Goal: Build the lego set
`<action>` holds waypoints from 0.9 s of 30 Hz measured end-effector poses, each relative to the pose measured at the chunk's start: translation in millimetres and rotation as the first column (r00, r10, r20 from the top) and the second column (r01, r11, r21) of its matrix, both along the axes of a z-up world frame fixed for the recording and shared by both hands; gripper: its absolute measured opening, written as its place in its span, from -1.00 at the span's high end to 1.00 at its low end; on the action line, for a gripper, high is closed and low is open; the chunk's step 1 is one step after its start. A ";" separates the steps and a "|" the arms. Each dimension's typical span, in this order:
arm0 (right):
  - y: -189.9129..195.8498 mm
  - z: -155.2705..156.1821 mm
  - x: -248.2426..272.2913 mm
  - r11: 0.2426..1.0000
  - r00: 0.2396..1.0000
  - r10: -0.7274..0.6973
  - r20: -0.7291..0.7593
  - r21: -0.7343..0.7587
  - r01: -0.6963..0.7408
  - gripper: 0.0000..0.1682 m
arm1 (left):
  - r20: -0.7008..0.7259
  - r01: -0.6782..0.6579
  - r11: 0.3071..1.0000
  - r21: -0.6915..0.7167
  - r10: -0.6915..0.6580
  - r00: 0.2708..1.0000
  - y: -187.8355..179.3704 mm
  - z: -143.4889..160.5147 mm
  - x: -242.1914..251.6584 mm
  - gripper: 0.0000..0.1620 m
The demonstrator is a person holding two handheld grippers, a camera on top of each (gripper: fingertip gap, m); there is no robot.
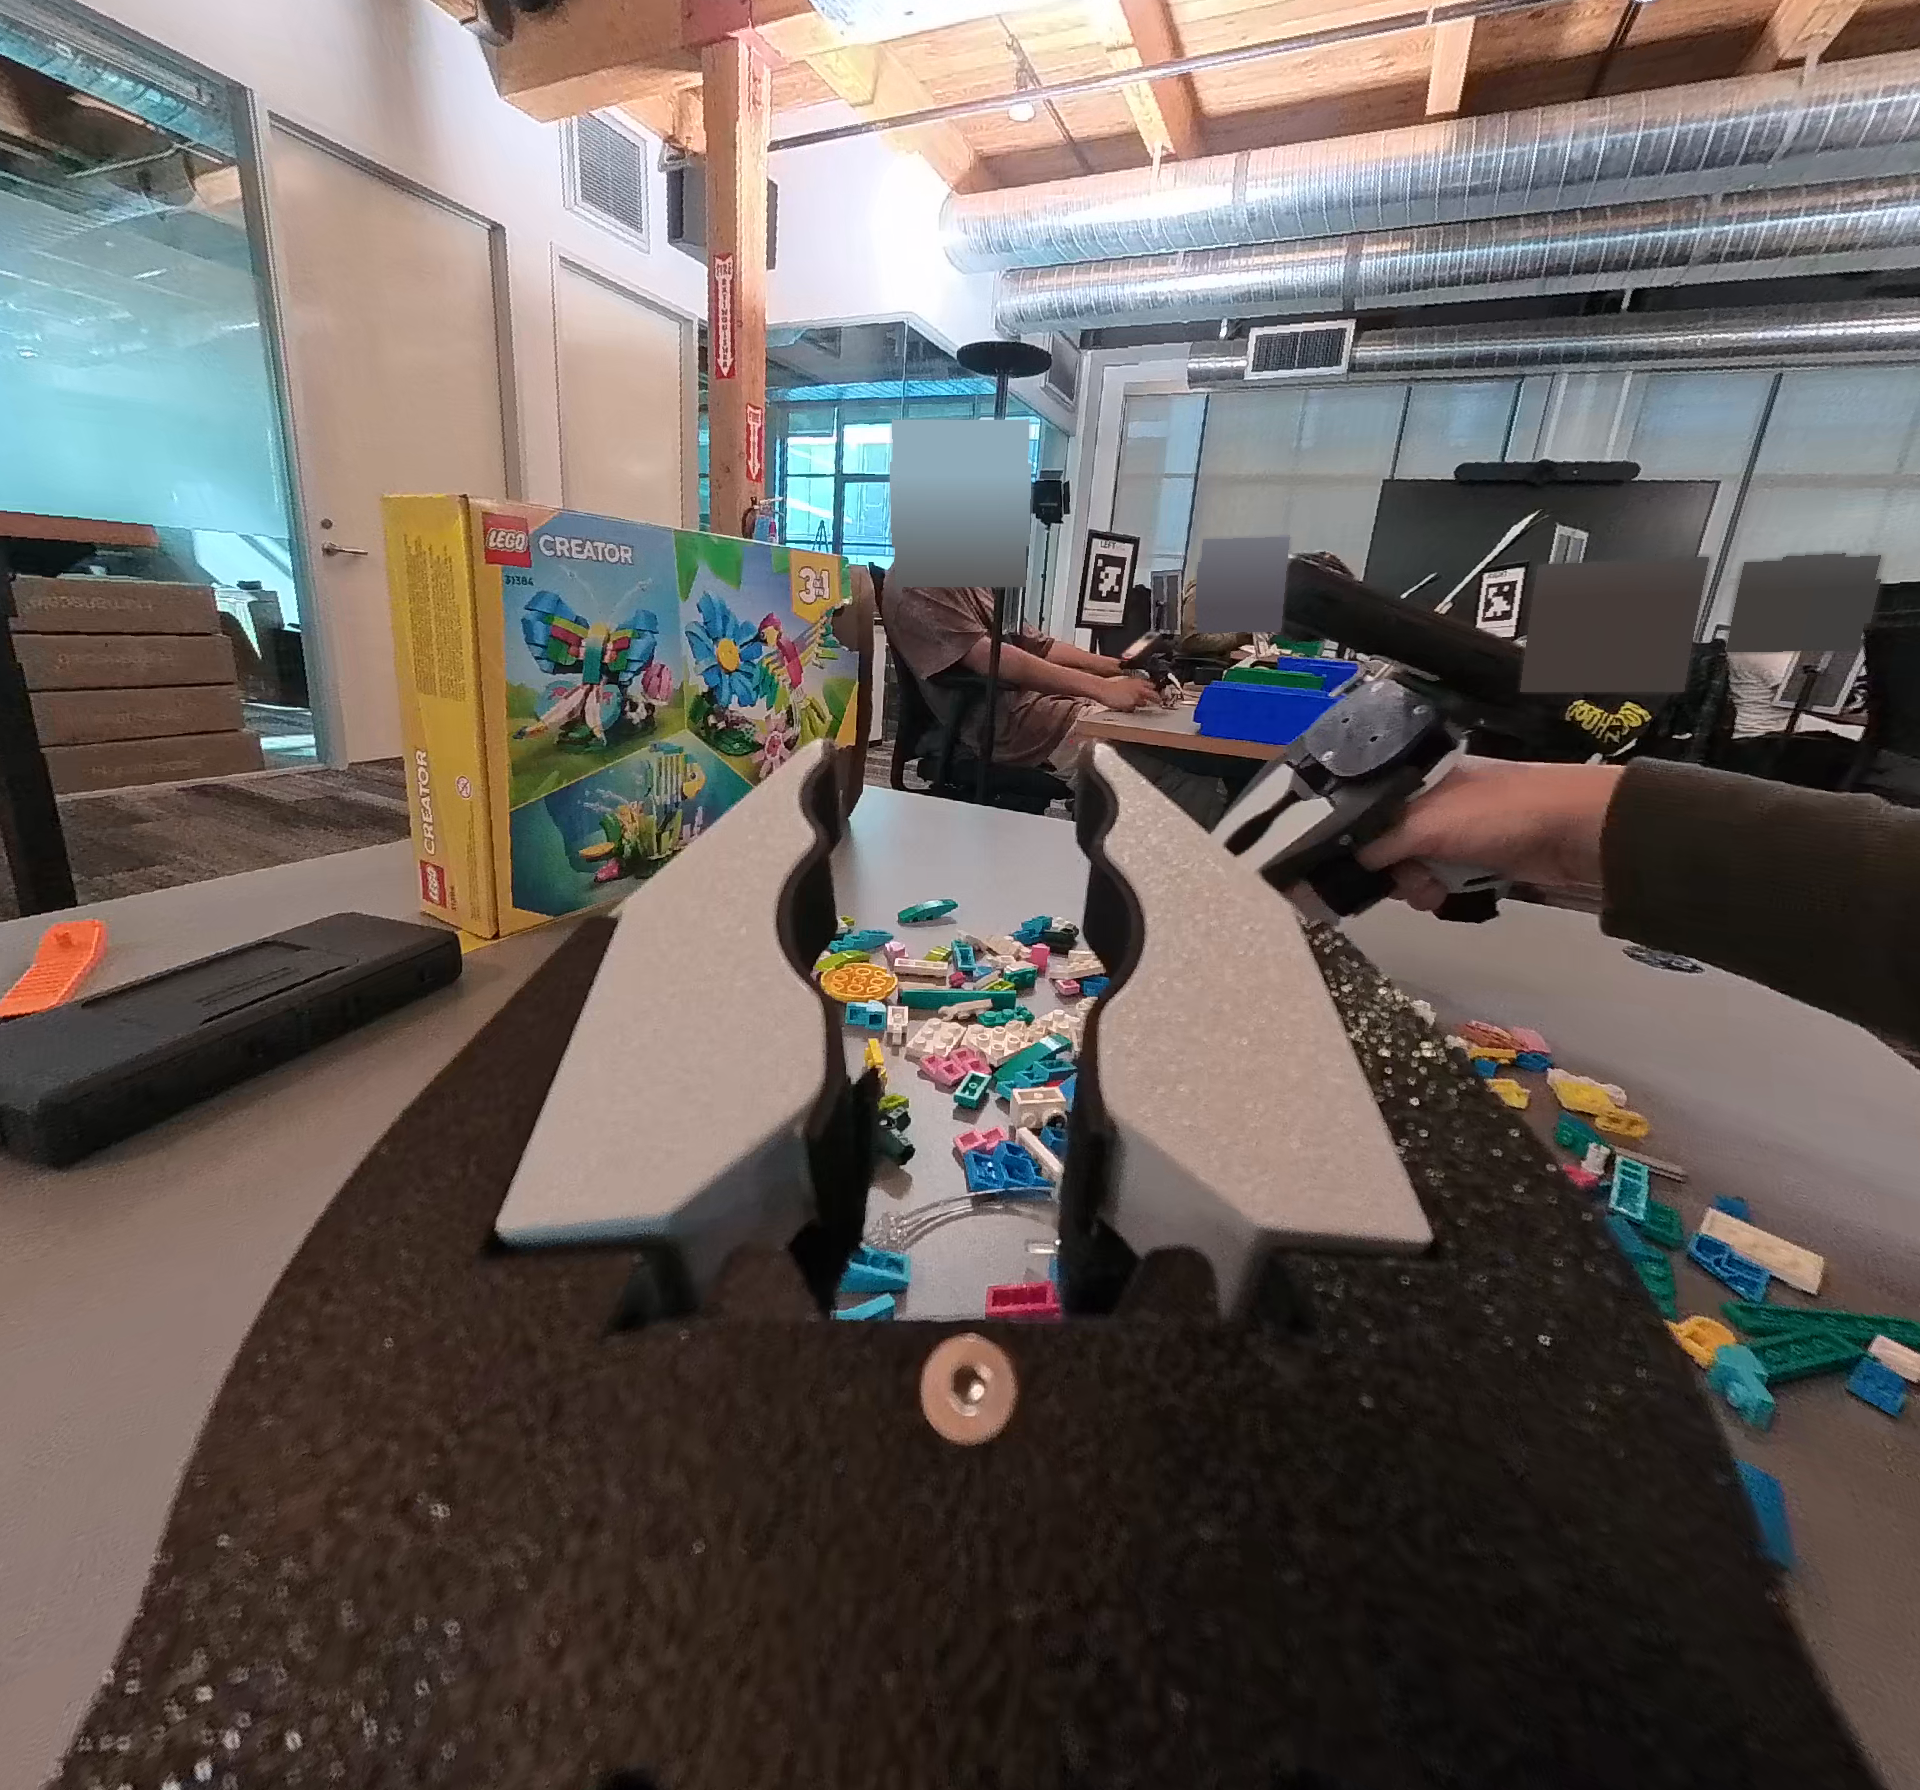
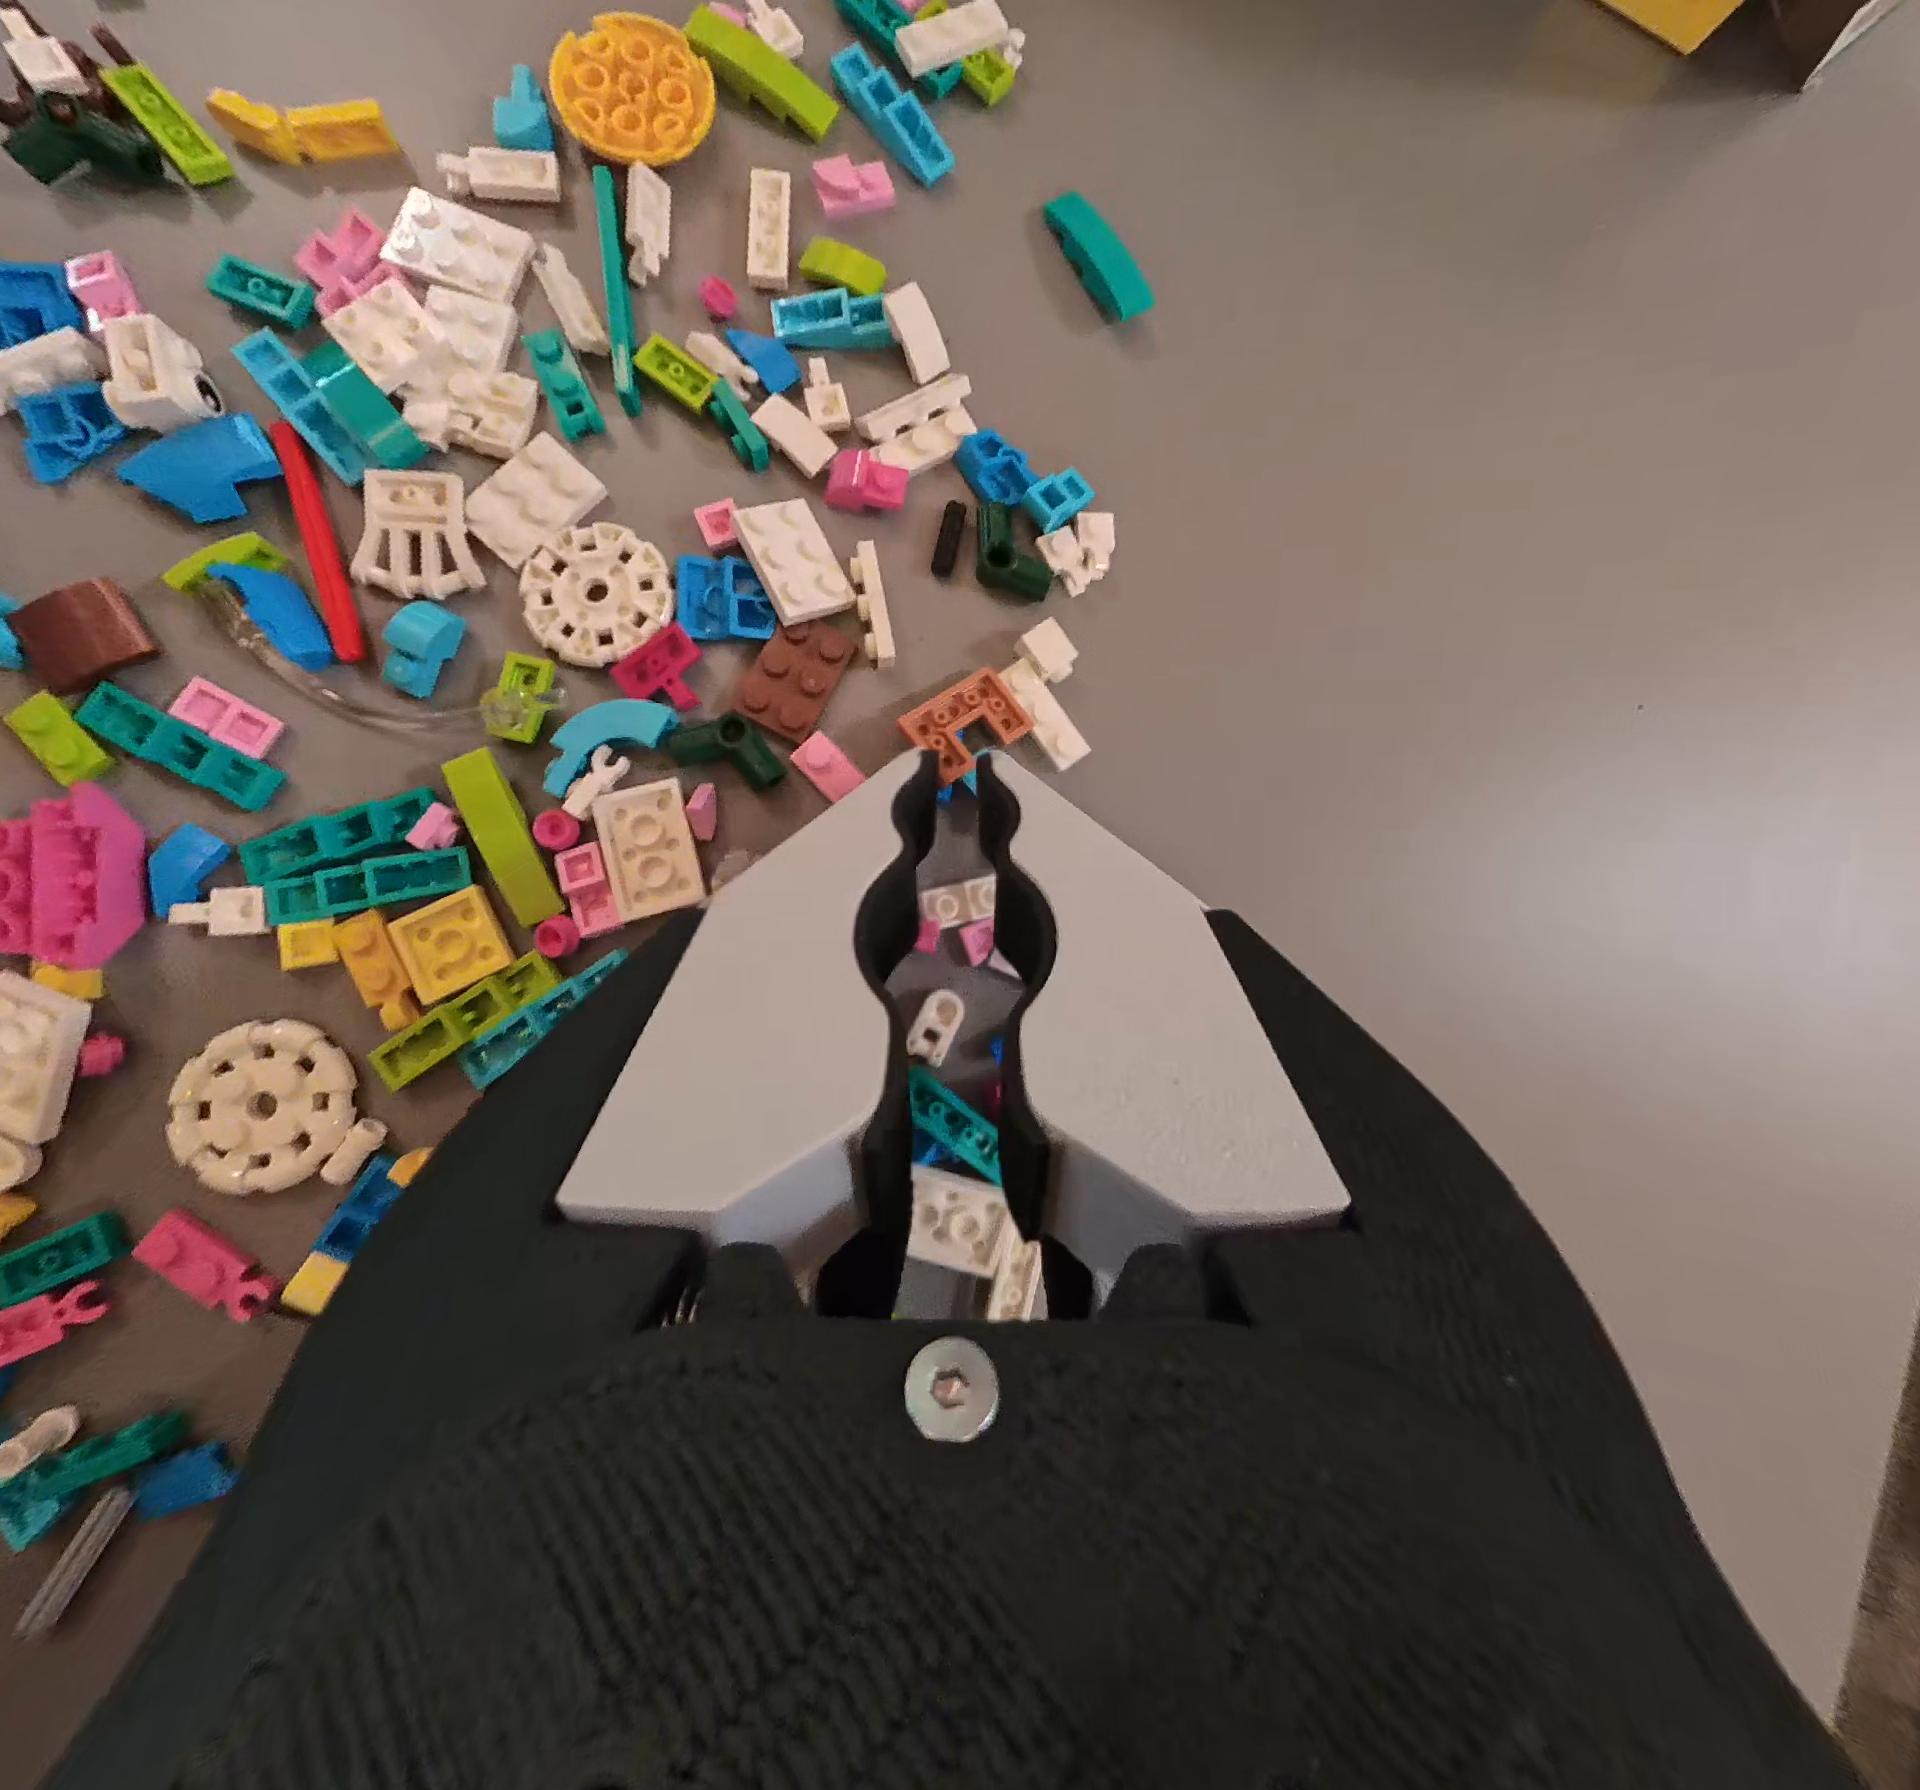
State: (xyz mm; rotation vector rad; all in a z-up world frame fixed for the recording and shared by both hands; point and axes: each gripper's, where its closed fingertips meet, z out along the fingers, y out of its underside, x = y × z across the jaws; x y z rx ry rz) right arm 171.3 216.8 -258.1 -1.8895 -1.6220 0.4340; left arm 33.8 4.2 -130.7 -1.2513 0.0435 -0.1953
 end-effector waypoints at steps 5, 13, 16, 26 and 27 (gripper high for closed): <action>7.9 -3.9 -5.6 0.999 1.000 -0.026 0.012 0.047 0.025 0.91 | 0.005 0.002 1.000 0.000 -0.002 1.000 -0.1 0.1 -0.1 0.48; -37.5 22.0 29.9 0.997 0.990 0.006 -0.142 -0.076 -0.017 0.74 | 0.005 0.005 1.000 -0.001 -0.005 1.000 0.3 0.0 0.2 0.48; -58.4 13.2 50.9 0.998 0.995 0.028 -0.100 -0.056 -0.034 0.74 | 0.008 0.004 1.000 -0.001 -0.004 1.000 0.4 0.0 -0.1 0.48; -83.4 7.7 84.5 1.000 0.993 -0.016 -0.114 0.014 0.018 0.78 | -0.009 0.006 1.000 -0.006 -0.006 1.000 1.8 -1.4 2.2 0.48; -84.5 12.0 86.5 0.999 0.990 -0.026 -0.142 0.016 0.028 0.78 | -0.010 0.007 1.000 -0.006 -0.007 1.000 1.8 -1.5 2.4 0.48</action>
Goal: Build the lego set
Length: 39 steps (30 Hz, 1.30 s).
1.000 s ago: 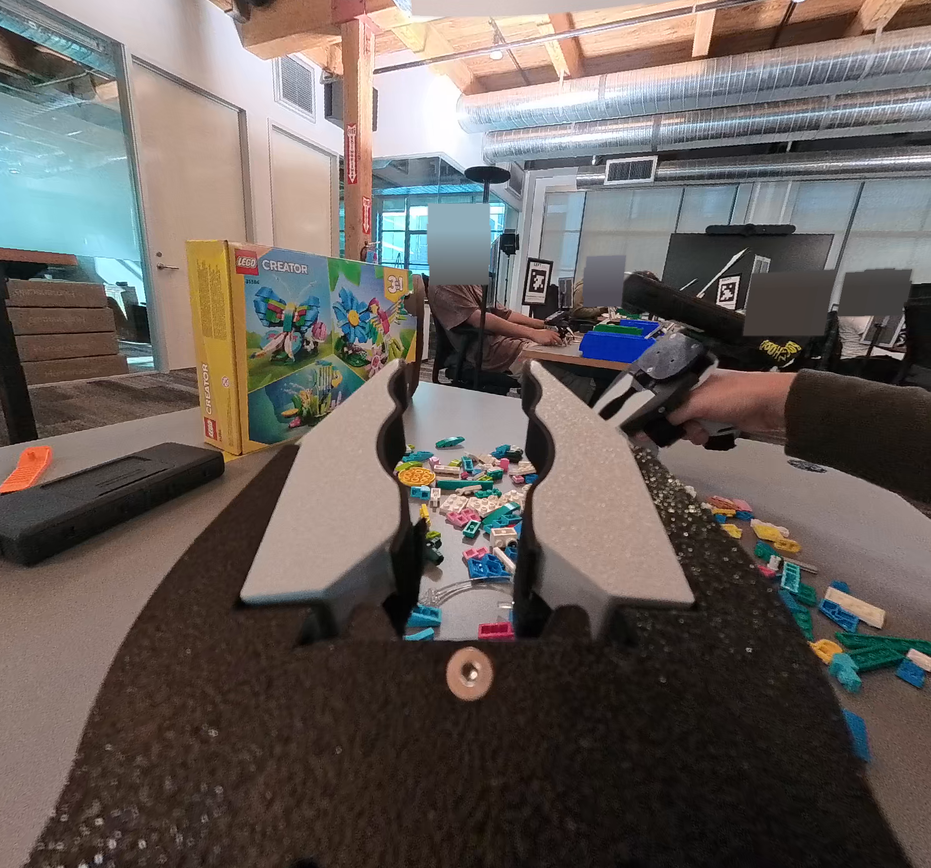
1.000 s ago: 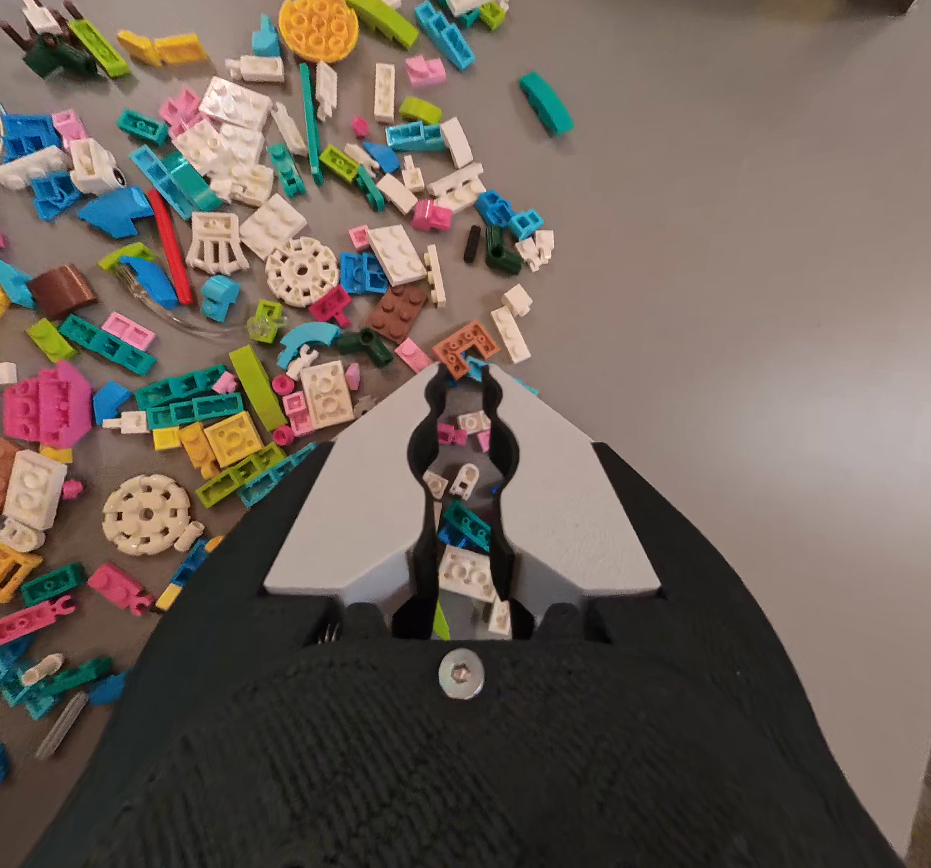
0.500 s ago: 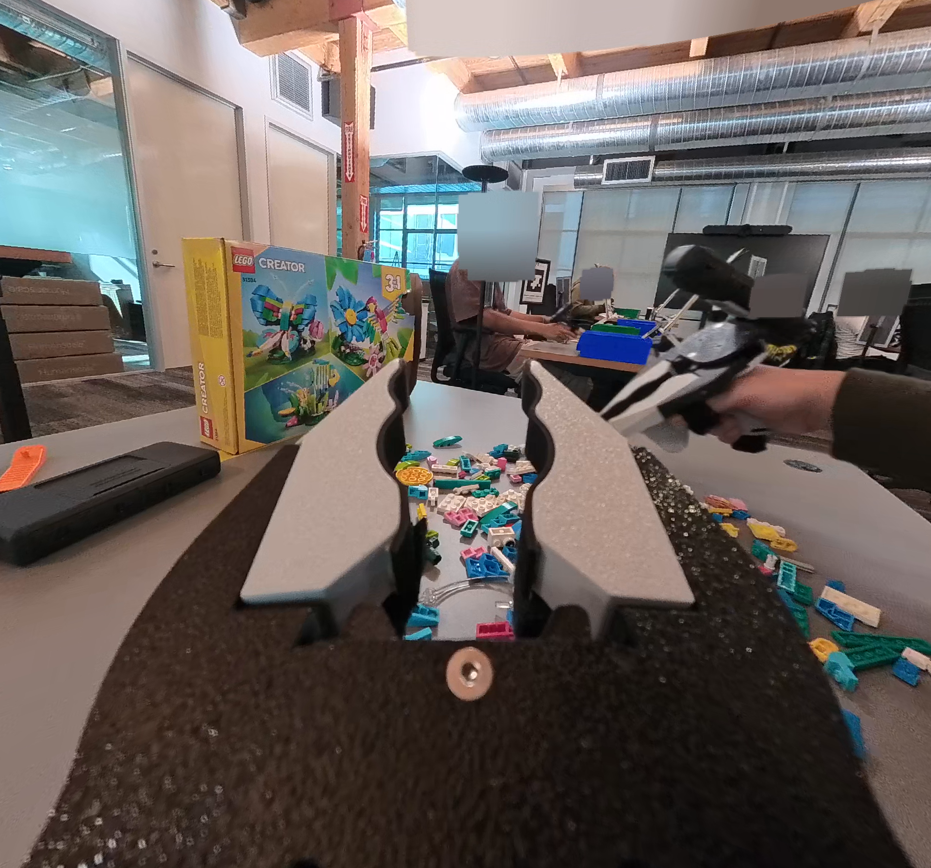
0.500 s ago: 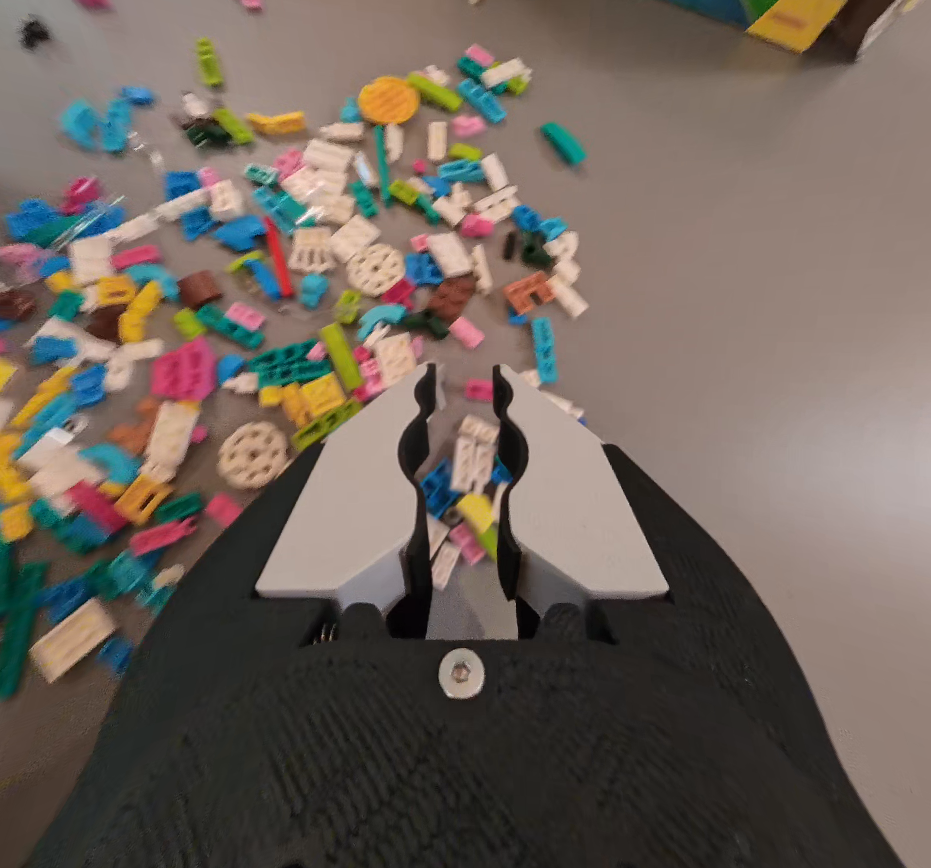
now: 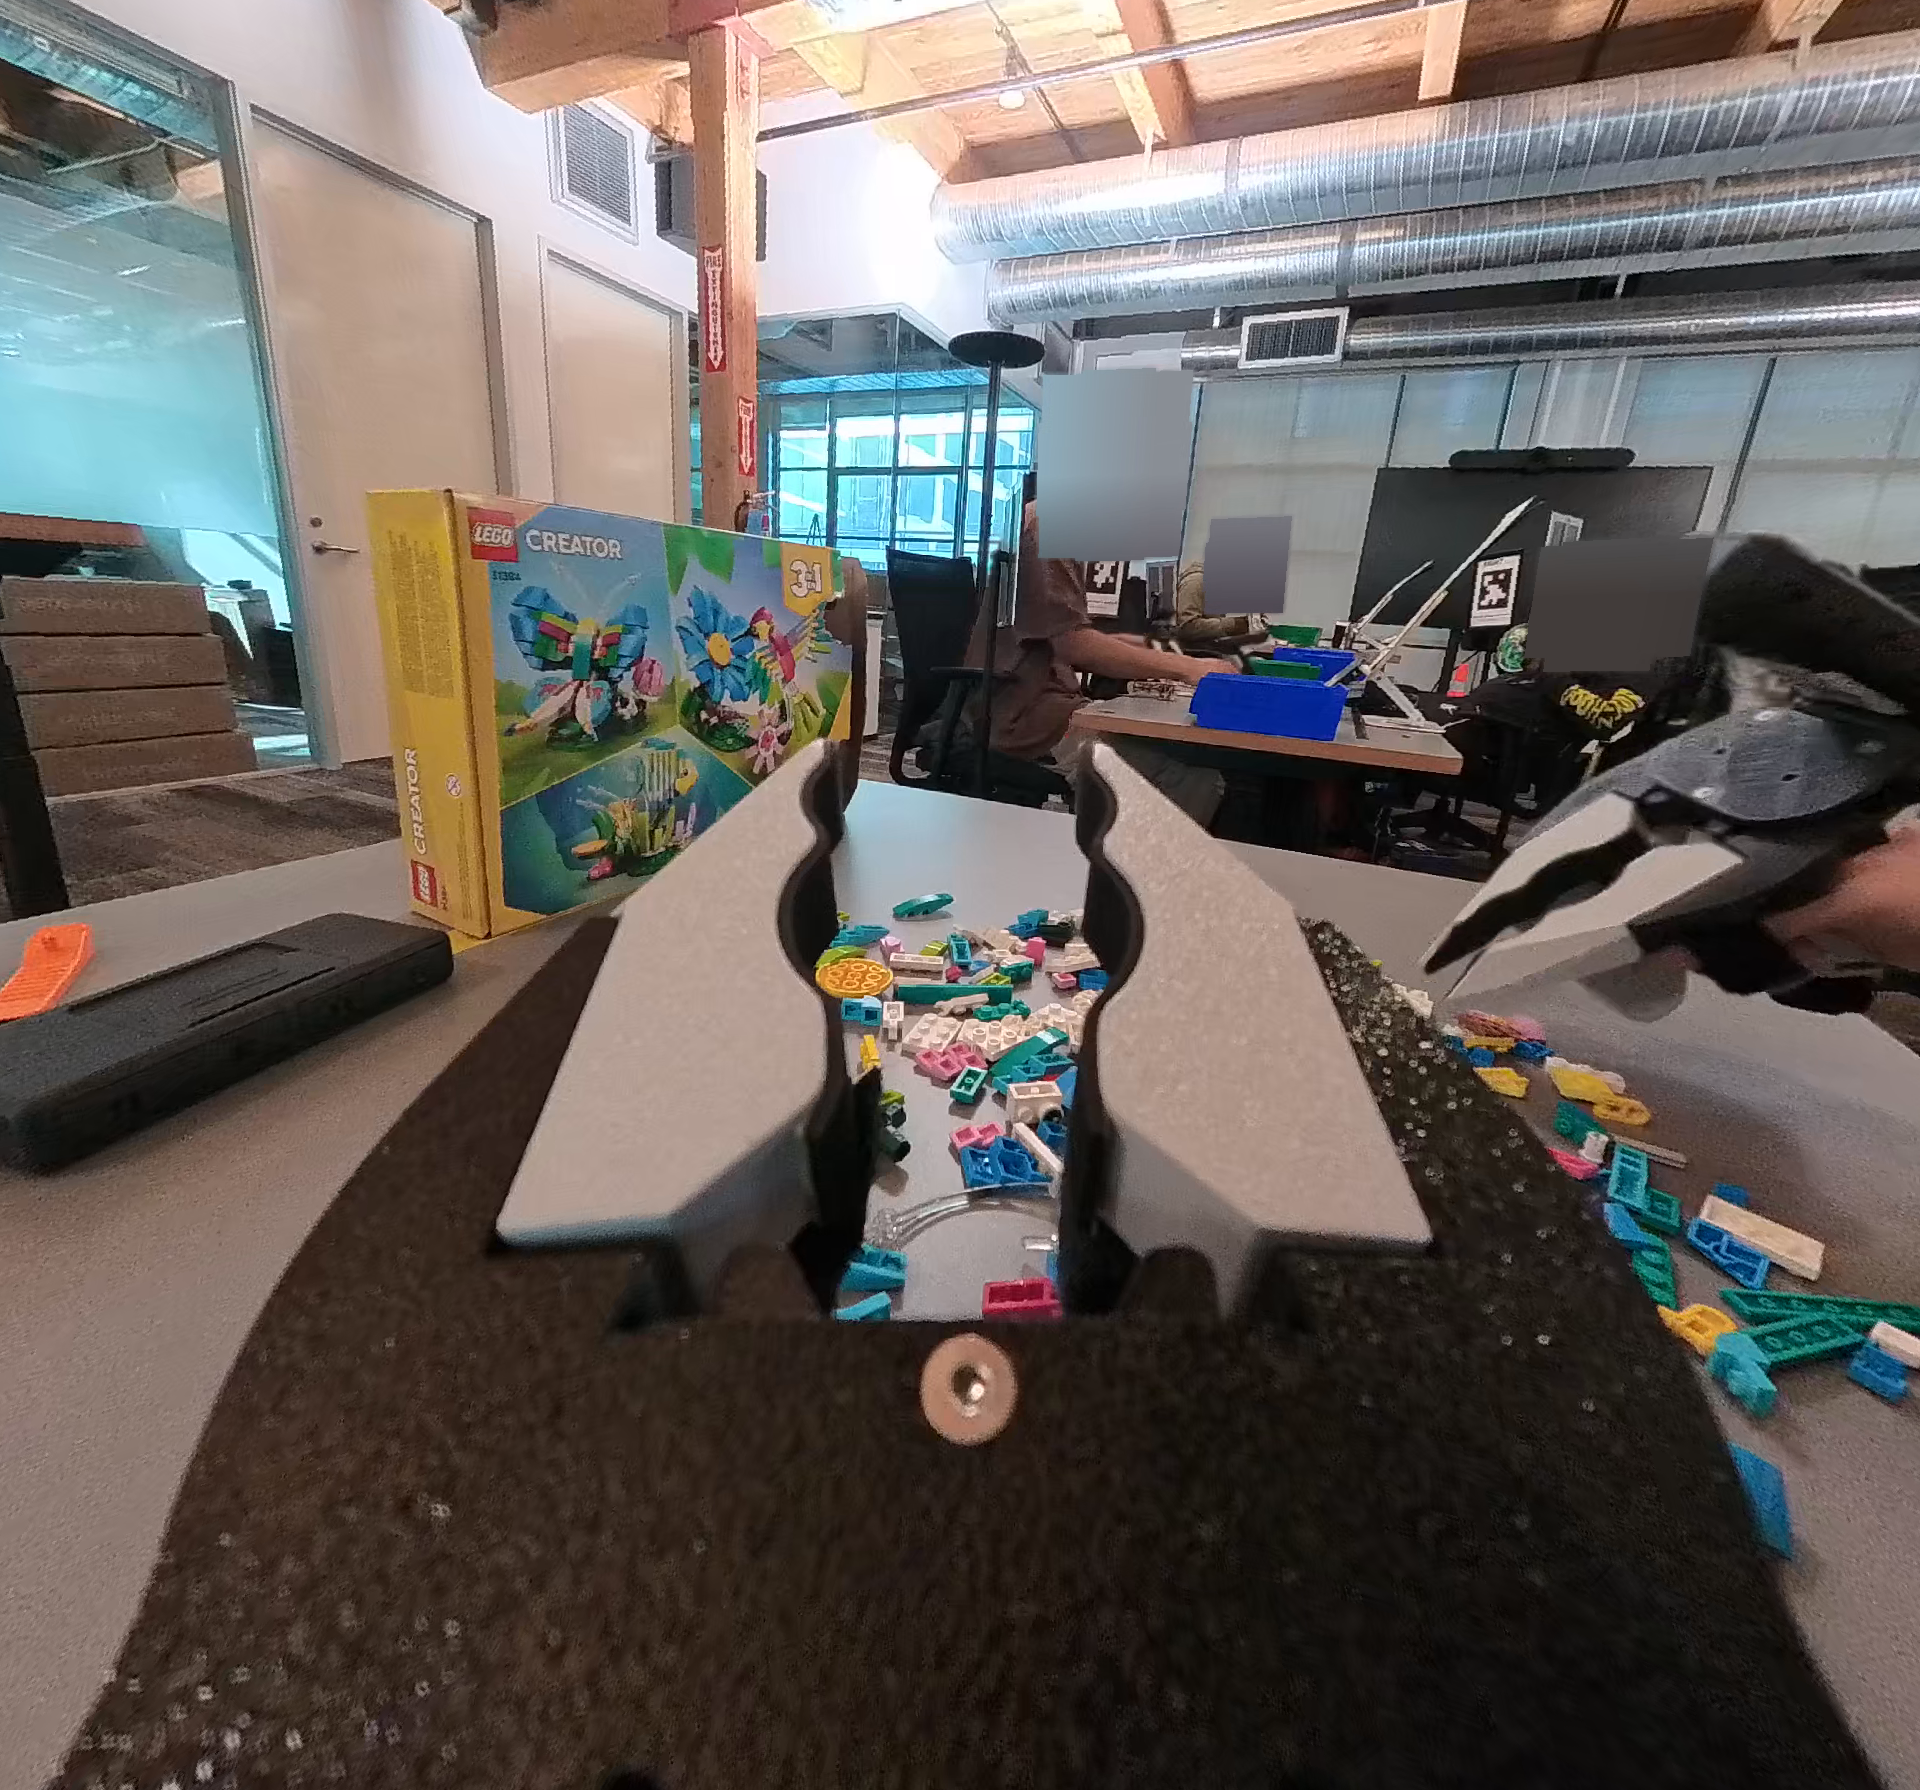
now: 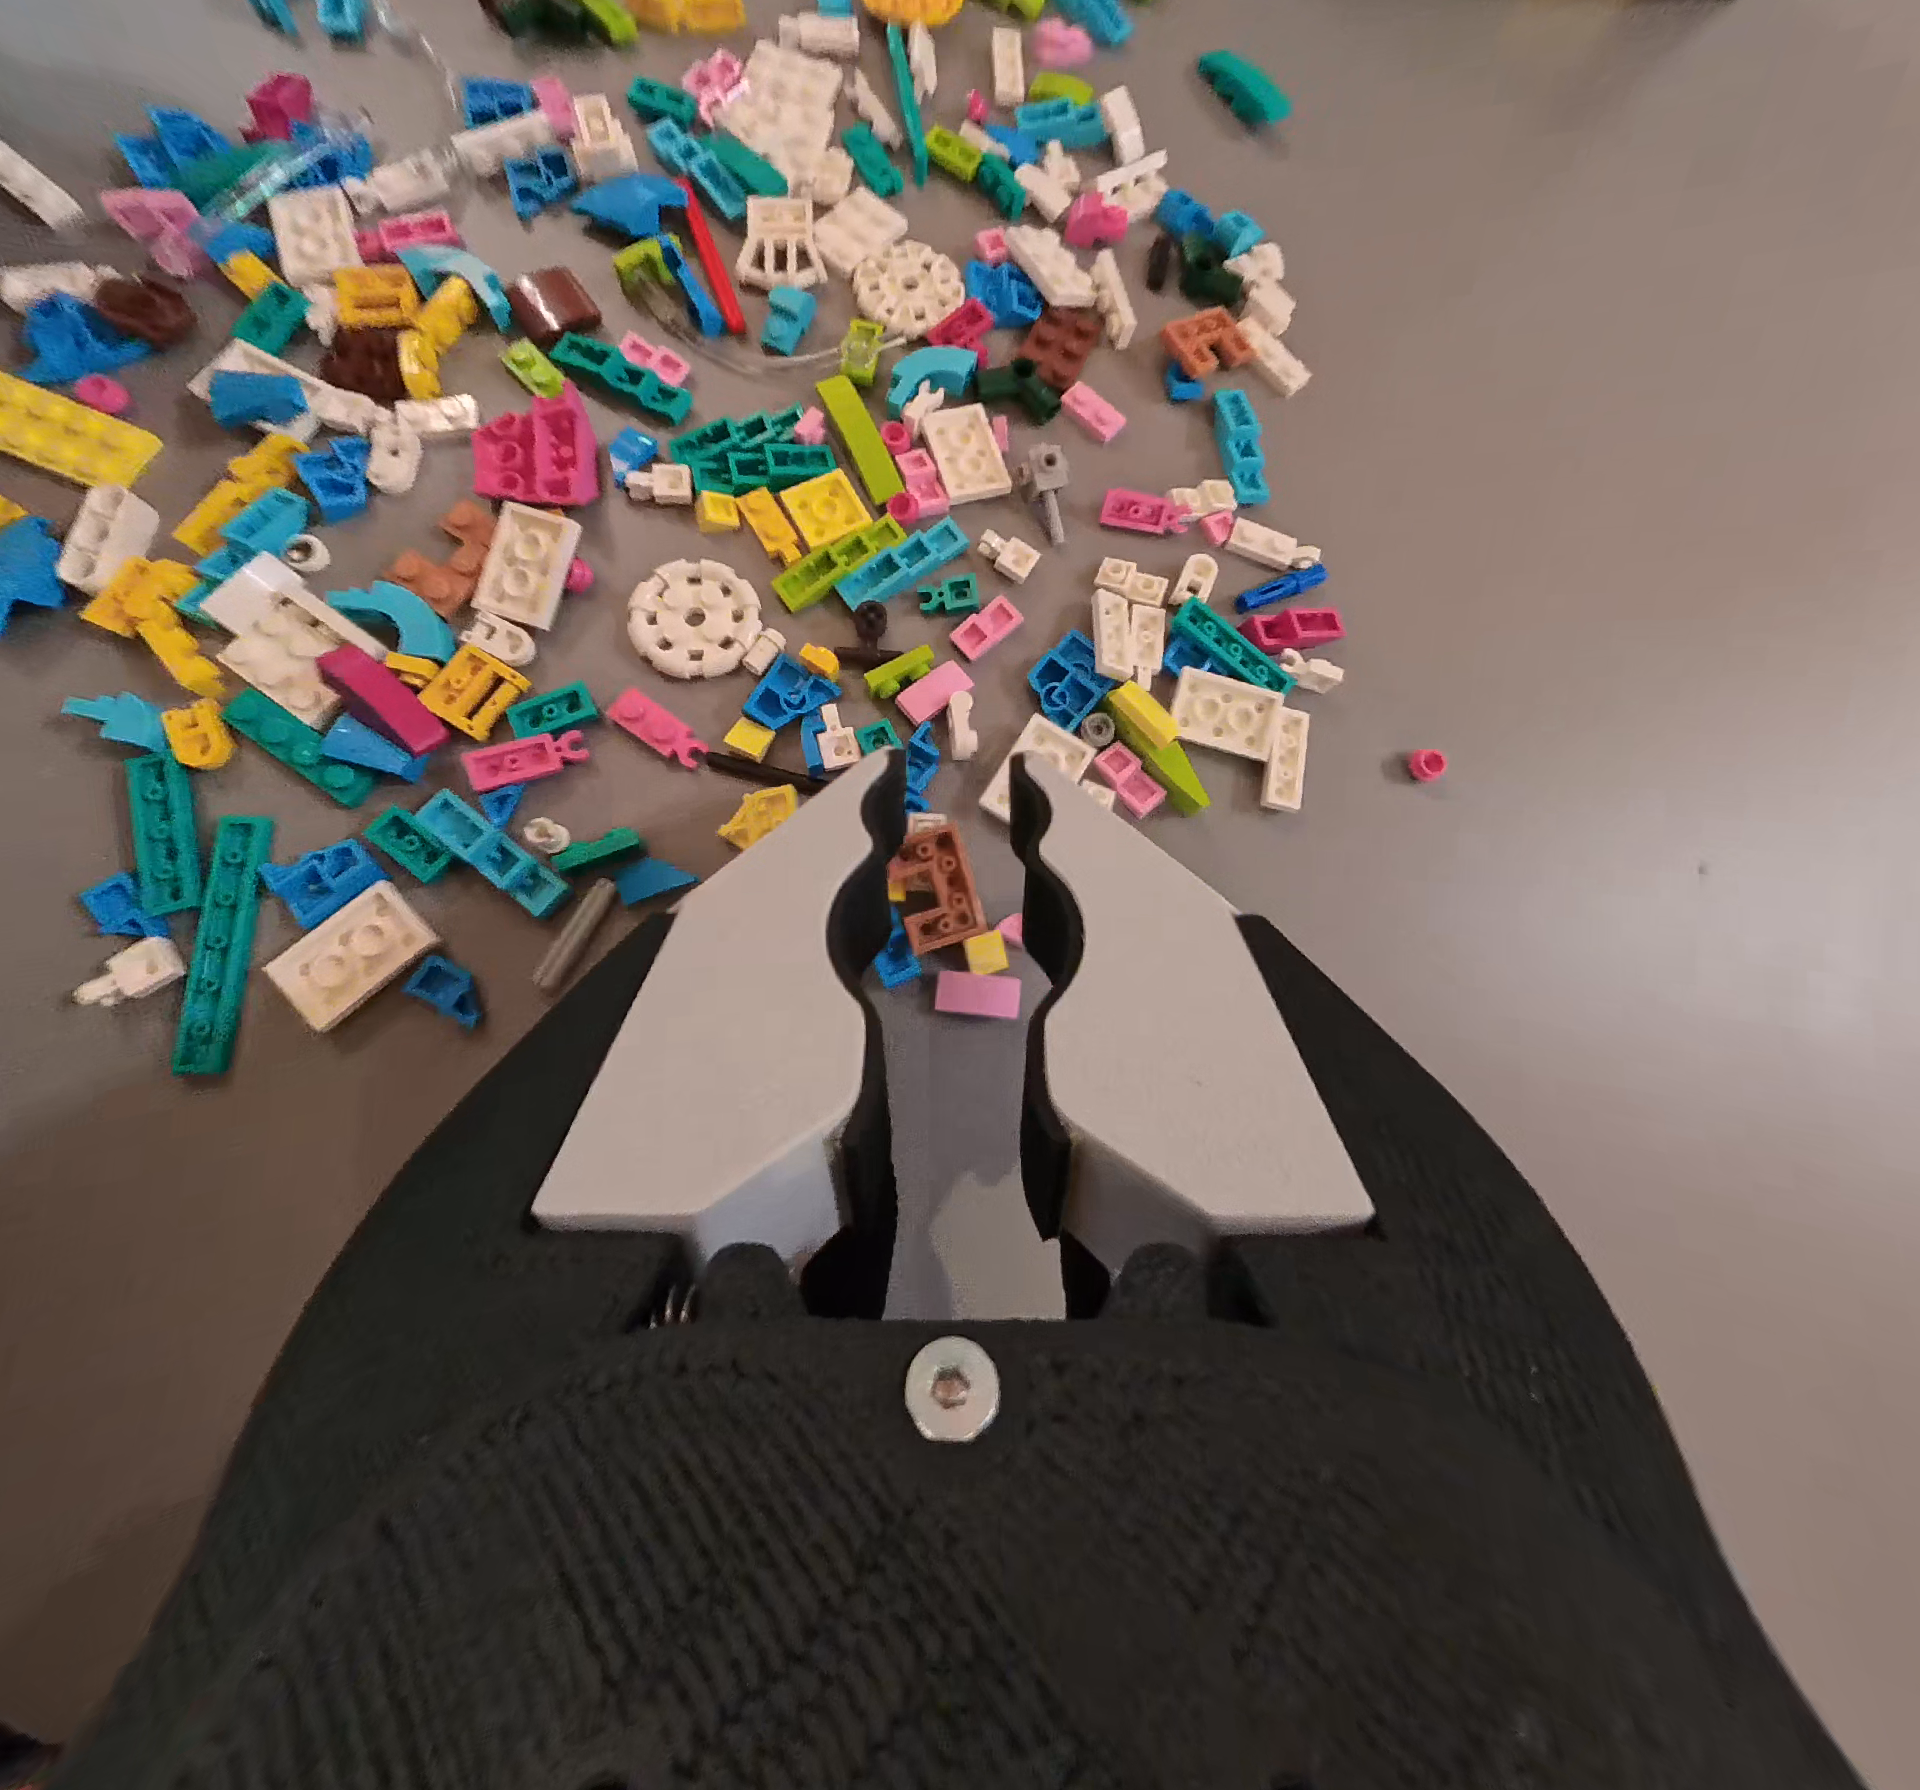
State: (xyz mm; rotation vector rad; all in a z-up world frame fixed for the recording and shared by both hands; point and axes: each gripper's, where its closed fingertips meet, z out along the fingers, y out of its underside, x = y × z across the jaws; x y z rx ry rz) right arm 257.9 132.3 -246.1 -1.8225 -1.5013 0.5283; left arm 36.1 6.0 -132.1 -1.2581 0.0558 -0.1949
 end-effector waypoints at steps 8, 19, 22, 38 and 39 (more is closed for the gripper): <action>-36.6 -2.9 5.9 0.995 0.995 0.074 -0.074 -0.056 -0.078 0.71 | -0.009 0.006 1.000 -0.008 -0.006 1.000 1.2 -1.4 1.9 0.48; -88.7 -4.8 -29.3 0.945 0.949 0.308 -0.069 -0.098 -0.314 0.42 | -0.011 0.012 1.000 -0.012 -0.012 1.000 1.6 -2.0 2.7 0.48; -100.4 -5.8 -39.0 0.925 0.929 0.363 -0.071 -0.095 -0.368 0.43 | -0.008 0.013 1.000 -0.013 -0.013 1.000 1.7 -2.2 2.6 0.48; -76.3 -17.2 -68.3 0.971 0.981 0.178 -0.079 -0.149 -0.188 0.71 | -0.011 0.027 1.000 -0.007 -0.027 1.000 1.0 -1.6 4.8 0.46; -75.9 -18.1 -67.8 0.972 0.981 0.179 -0.068 -0.141 -0.187 0.76 | -0.011 0.028 1.000 -0.007 -0.028 1.000 0.9 -1.6 5.0 0.45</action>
